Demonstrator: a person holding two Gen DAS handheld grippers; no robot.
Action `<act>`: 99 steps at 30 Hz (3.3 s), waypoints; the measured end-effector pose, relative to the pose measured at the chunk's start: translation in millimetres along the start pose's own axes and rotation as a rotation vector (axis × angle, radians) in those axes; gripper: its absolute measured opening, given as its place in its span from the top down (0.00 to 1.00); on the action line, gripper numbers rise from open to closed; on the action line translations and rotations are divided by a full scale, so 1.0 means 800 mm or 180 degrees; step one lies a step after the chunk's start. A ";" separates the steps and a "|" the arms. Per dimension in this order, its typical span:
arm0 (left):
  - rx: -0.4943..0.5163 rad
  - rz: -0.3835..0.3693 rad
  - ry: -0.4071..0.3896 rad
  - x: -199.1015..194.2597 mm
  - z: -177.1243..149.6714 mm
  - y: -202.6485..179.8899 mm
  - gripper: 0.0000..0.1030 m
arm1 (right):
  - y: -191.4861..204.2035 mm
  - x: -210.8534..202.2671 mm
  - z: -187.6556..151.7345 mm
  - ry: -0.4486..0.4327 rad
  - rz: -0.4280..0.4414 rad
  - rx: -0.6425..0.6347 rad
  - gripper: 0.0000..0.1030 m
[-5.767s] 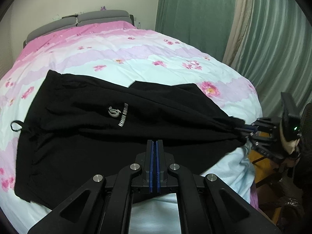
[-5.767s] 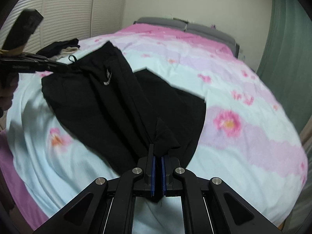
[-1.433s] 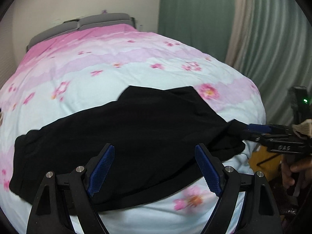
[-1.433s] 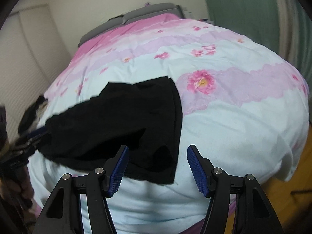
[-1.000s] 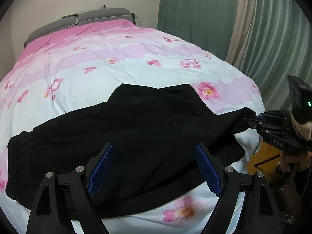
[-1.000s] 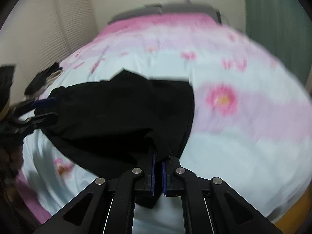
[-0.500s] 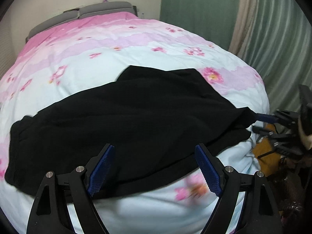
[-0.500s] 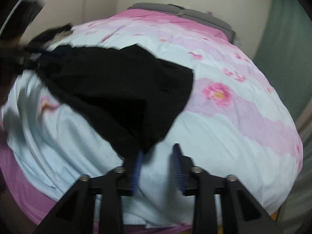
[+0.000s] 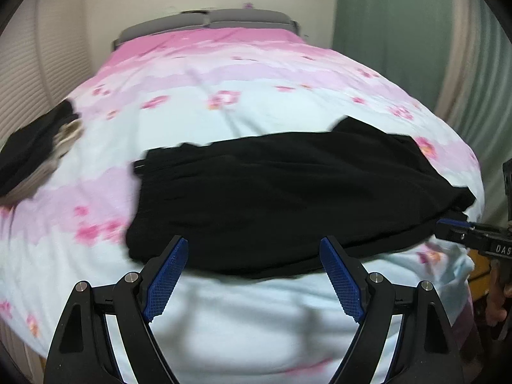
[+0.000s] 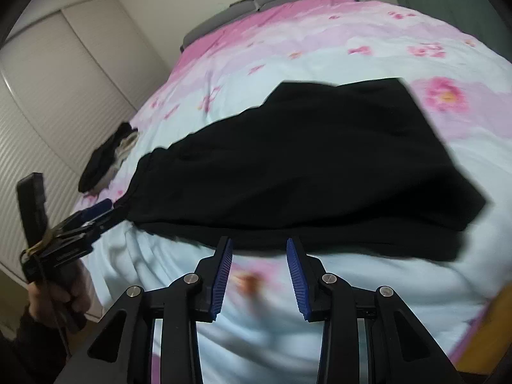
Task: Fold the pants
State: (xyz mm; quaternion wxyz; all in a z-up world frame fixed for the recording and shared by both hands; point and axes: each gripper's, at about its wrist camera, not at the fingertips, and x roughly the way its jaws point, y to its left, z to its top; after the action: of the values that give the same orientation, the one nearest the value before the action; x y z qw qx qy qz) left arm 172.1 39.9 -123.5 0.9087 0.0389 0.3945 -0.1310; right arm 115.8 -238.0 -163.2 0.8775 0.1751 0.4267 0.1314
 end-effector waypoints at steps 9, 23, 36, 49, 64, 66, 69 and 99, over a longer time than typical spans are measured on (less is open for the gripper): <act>-0.0195 0.0091 -0.0095 -0.013 -0.005 0.060 0.18 | 0.106 0.064 0.006 0.0039 -0.0406 -0.0588 0.64; 0.0073 0.0078 -0.0066 0.012 -0.021 0.024 0.18 | 0.147 0.087 -0.012 0.0031 -0.1321 -0.1837 0.64; 0.1488 -0.0262 -0.0197 0.054 -0.015 -0.102 0.37 | 0.139 0.079 -0.011 -0.0070 -0.1356 -0.2030 0.66; 0.1965 -0.0485 0.0058 0.091 -0.018 -0.142 0.71 | 0.114 0.069 -0.011 -0.0032 -0.1261 -0.1924 0.65; 0.1650 -0.0618 0.0197 0.068 -0.040 -0.095 0.89 | 0.134 0.066 -0.036 -0.0013 -0.1215 -0.2257 0.65; 0.1625 -0.0606 0.0219 0.070 -0.044 -0.095 0.89 | 0.131 0.065 -0.042 0.0015 -0.1182 -0.2229 0.65; 0.1509 -0.0619 0.0220 0.072 -0.041 -0.092 0.89 | 0.123 0.064 -0.045 0.0072 -0.1159 -0.2121 0.65; 0.1260 -0.1123 0.0432 0.245 0.238 -0.196 0.37 | -0.159 0.044 0.224 0.0131 -0.0832 -0.0651 0.55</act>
State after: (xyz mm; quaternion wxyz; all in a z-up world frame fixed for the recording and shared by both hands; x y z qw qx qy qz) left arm 393.4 -184.7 -130.4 0.8181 0.1550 0.4218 -0.3589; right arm 289.5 -374.2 -138.4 0.8914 0.0250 0.4481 0.0624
